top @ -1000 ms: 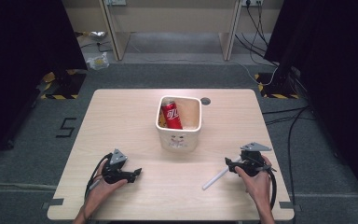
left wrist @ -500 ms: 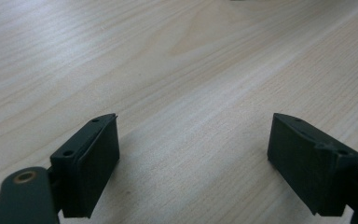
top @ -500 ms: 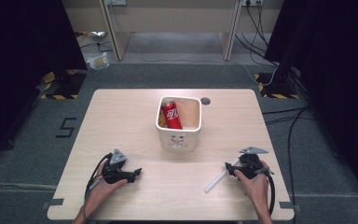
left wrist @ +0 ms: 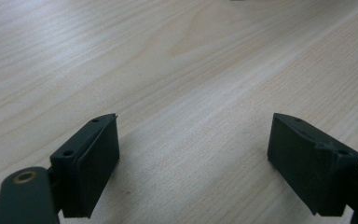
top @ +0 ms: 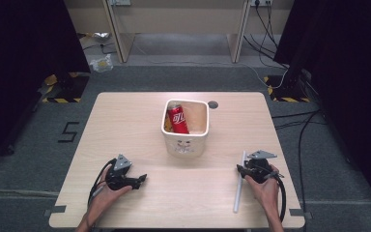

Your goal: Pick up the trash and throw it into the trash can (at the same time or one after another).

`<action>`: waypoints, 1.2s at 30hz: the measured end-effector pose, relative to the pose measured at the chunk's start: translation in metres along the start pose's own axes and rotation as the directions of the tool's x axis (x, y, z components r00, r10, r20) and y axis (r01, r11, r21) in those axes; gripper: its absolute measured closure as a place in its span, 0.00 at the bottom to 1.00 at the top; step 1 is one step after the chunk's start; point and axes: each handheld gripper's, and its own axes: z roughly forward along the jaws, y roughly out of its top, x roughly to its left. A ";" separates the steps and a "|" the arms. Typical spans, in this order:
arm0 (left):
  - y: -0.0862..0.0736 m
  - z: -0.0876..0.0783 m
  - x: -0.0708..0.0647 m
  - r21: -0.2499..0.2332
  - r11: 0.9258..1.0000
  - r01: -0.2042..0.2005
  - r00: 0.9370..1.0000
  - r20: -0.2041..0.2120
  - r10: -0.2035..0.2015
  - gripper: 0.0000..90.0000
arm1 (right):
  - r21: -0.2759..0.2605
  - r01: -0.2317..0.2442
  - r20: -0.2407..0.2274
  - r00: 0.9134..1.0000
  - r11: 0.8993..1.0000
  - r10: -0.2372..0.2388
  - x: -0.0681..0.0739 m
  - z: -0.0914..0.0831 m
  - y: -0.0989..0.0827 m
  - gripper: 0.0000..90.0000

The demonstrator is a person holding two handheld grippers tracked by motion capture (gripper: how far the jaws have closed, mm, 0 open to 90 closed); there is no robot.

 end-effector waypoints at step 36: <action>0.000 0.000 0.000 0.000 1.000 0.000 1.000 0.000 0.000 0.17 | -0.053 0.001 -0.024 1.000 0.999 -0.003 0.000 -0.011 0.001 0.89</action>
